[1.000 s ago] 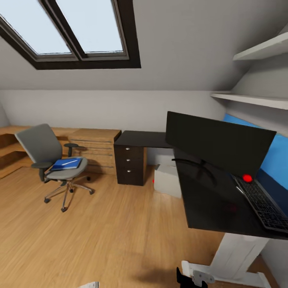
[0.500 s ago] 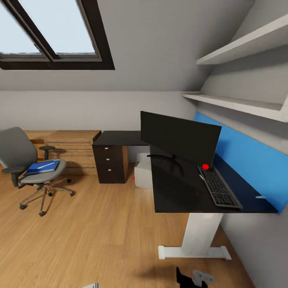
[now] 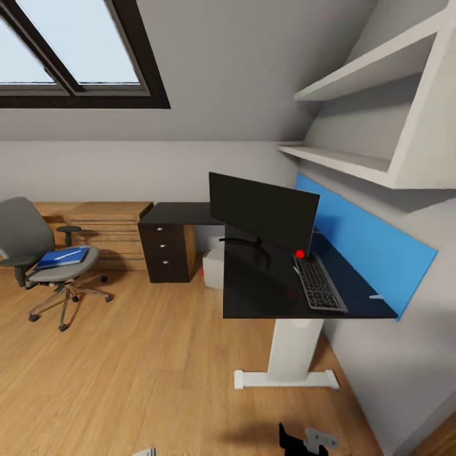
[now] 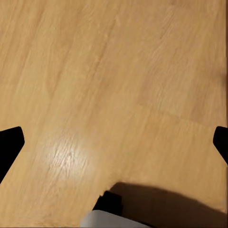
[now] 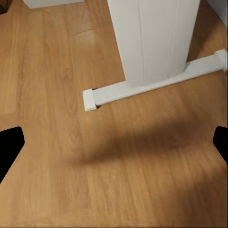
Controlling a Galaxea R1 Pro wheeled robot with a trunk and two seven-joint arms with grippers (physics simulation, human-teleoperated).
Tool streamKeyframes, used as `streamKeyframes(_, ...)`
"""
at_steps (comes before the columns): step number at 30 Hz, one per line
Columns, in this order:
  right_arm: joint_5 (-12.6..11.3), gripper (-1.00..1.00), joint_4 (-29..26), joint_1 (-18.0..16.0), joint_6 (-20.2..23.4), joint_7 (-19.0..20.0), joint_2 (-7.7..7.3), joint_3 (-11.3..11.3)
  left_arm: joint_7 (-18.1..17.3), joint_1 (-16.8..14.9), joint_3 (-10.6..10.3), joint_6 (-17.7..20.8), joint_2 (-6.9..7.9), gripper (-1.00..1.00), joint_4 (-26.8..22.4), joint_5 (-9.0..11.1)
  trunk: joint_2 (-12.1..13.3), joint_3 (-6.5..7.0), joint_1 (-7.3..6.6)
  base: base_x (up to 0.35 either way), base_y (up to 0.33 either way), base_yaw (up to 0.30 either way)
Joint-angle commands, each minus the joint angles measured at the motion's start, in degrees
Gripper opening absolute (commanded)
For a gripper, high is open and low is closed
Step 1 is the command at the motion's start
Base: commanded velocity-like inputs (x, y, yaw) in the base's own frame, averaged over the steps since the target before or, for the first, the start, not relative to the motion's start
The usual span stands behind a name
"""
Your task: In the bedroom, organize the workspace by keeping the computer under the desk, ensuring the monitor is on the desk, placing the keyboard on the desk next to the monitor, placing the mouse on the desk next to the keyboard, moving the folder from the swivel chair onto the desk next to the mouse, stacking the notebook on top of the folder with the pen on top of the notebook, and positioning the swivel chair next to the desk.
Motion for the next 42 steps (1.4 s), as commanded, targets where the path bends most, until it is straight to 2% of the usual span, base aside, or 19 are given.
streamKeyframes(1, -0.4, 1.00, 0.1, -0.1, -0.2, 0.4, 0.00, -0.2, 0.4, 0.0, -0.5, -0.2, 0.05, 1.00, 0.0, 0.6, 0.4, 0.08, -0.25, -0.234, -0.243, -0.001)
streamKeyframes(9, -0.1, 1.00, 0.2, -0.1, -0.2, 0.4, -0.03, -0.1, 0.4, 0.0, -0.5, -0.2, 0.12, 1.00, 0.0, 0.6, 3.6, 1.44, -2.01, -0.234, -0.243, 0.000)
streamKeyframes(21, 0.0, 1.00, 0.1, -0.1, -1.2, 0.4, 0.01, 0.0, 0.1, 0.0, -0.5, -0.2, 0.11, 1.00, 0.1, 0.6, 3.6, 1.43, -2.01, -0.055, -0.066, 0.000)
streamKeyframes(22, -0.3, 1.00, 0.0, -0.1, -4.6, 0.4, 0.12, -0.2, 0.1, 0.0, -4.1, -0.3, 0.27, 1.00, 0.4, 0.6, 3.6, 1.43, -2.01, 0.000, -0.223, 0.000)
streamKeyframes(24, -0.6, 1.00, -0.9, -0.1, -5.4, 0.3, -0.03, -0.3, 0.2, 0.0, -4.5, -0.3, 0.29, 1.00, 0.4, 0.6, 3.6, 1.43, -2.01, 0.000, -0.261, 0.000)
streamKeyframes(25, -0.9, 1.00, -10.5, -0.1, -4.0, -1.9, -1.11, -0.6, 0.2, 0.0, -4.8, -0.4, 0.31, 1.00, 0.4, 0.7, 3.6, 1.43, -2.01, 0.000, -0.305, 0.000)
streamKeyframes(26, -1.0, 1.00, -11.9, -0.1, -3.2, -2.3, -1.19, -0.6, 0.2, 0.0, -4.8, -0.4, 0.31, 1.00, 0.5, 0.7, 3.6, 1.43, -2.01, 0.000, -0.307, 0.000)
streamKeyframes(27, -1.2, 1.00, -14.6, -0.1, -1.2, -3.2, -1.33, -0.6, 0.2, 0.0, -4.8, -0.4, 0.34, 1.00, 0.5, 0.7, 3.6, 1.43, -2.01, 0.000, -0.309, 0.000)
streamKeyframes(28, -1.6, 1.00, -19.3, -0.1, 3.1, -4.3, -1.51, -0.6, 0.2, 0.0, -4.9, -0.4, 0.37, 1.00, 0.5, 0.7, 3.6, 1.43, -2.01, 0.000, -0.311, 0.000)
streamKeyframes(29, -1.7, 1.00, -21.0, -0.1, 4.9, -4.6, -1.56, -0.6, 0.2, 0.0, -4.9, -0.4, 0.37, 1.00, 0.5, 0.7, 3.6, 1.43, -2.01, 0.000, -0.311, 0.000)
streamKeyframes(30, -1.8, 1.00, -24.7, -0.1, 8.9, -5.1, -1.63, -0.6, 0.2, 0.0, -4.9, -0.4, 0.38, 1.00, 0.5, 0.8, 3.6, 1.43, -2.01, 0.000, -0.312, 0.000)
streamKeyframes(31, -1.9, 1.00, -26.6, -0.1, 11.1, -5.3, -1.65, -0.6, 0.2, 0.0, -4.9, -0.4, 0.38, 1.00, 0.5, 0.8, 3.6, 1.43, -2.01, 0.000, -0.312, 0.000)
streamKeyframes(32, -2.0, 1.00, -30.4, -0.1, 15.9, -5.7, -1.69, -0.6, 0.2, 0.0, -4.9, -0.4, 0.41, 1.00, 0.5, 0.8, 3.6, 1.43, -2.01, 0.000, -0.310, 0.000)
streamKeyframes(33, -2.0, 1.00, -32.3, -0.1, 18.5, -5.9, -1.72, -0.6, 0.2, 0.0, -4.9, -0.4, 0.42, 1.00, 0.5, 0.8, 3.6, 1.43, -2.01, 0.000, -0.307, 0.000)
streamKeyframes(34, -2.0, 1.00, -36.2, -0.1, 23.8, -6.3, -1.76, -0.6, 0.2, 0.0, -4.8, -0.5, 0.44, 1.00, 0.5, 0.8, 3.6, 1.43, -2.01, 0.000, -0.296, 0.000)
streamKeyframes(36, -1.9, 1.00, -39.8, -0.1, 29.3, -6.8, -1.84, -0.5, 0.2, 0.0, -4.8, -0.6, 0.46, 1.00, 0.5, 0.8, 3.6, 1.43, -2.01, 0.004, -0.285, 0.000)
streamKeyframes(37, -1.9, 1.00, -43.8, -0.3, 36.9, -7.6, -2.05, -0.5, 0.3, 0.0, -4.8, -1.3, 0.50, 1.00, 0.5, 0.8, 3.6, 1.43, -2.01, 0.093, -0.245, 0.000)
streamKeyframes(39, -1.9, 1.00, -45.8, -1.3, 43.1, -8.3, -2.59, -0.5, 0.3, 0.0, -4.7, -2.5, 0.58, 1.00, 0.5, 0.8, 3.6, 1.43, -2.01, 0.153, -0.228, 0.000)
streamKeyframes(42, -2.2, 1.00, -45.1, -6.6, 49.5, -8.6, -4.42, -0.5, 0.3, 0.0, -4.6, -4.8, 0.87, 1.00, 1.0, 0.8, 3.6, 1.43, -2.01, 0.229, -0.176, 0.000)
